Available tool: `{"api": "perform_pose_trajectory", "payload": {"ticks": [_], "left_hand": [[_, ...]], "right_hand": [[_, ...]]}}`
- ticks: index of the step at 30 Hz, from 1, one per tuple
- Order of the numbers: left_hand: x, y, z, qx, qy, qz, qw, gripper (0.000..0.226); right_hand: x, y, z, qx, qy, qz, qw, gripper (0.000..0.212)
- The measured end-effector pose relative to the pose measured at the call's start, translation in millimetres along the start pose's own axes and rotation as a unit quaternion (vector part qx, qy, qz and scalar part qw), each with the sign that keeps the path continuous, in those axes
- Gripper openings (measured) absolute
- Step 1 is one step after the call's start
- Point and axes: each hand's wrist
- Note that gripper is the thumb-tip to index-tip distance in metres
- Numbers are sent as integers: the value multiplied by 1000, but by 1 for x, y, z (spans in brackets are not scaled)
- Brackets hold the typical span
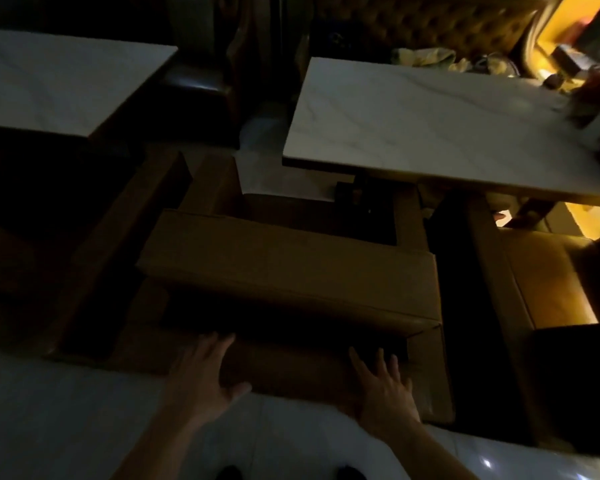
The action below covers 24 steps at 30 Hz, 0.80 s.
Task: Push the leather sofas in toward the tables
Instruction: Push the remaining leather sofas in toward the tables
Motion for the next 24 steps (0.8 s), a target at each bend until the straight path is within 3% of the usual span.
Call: {"api": "perform_pose_trajectory", "payload": {"ticks": [4,9,15,24], "left_hand": [[-1,42,42,21,41,49,998,106],[12,62,69,35,42,94,994,110],[17,63,78,52,22,96,994,100],[19,52,84,52,27,89,994,100]], "right_hand": [[30,20,11,60,-56,12,997,104],[50,17,23,53,-119,44,990,96],[44,12,32,53,-97,21,994,97],[30,6,31,45,-132,17,990,96]]}}
Point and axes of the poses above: each hand's wrist, its own z-axis towards the middle knuckle, its own x-axis out of the palm, y = z × x, and after that the axes turned 10 degrees about y, right-handed
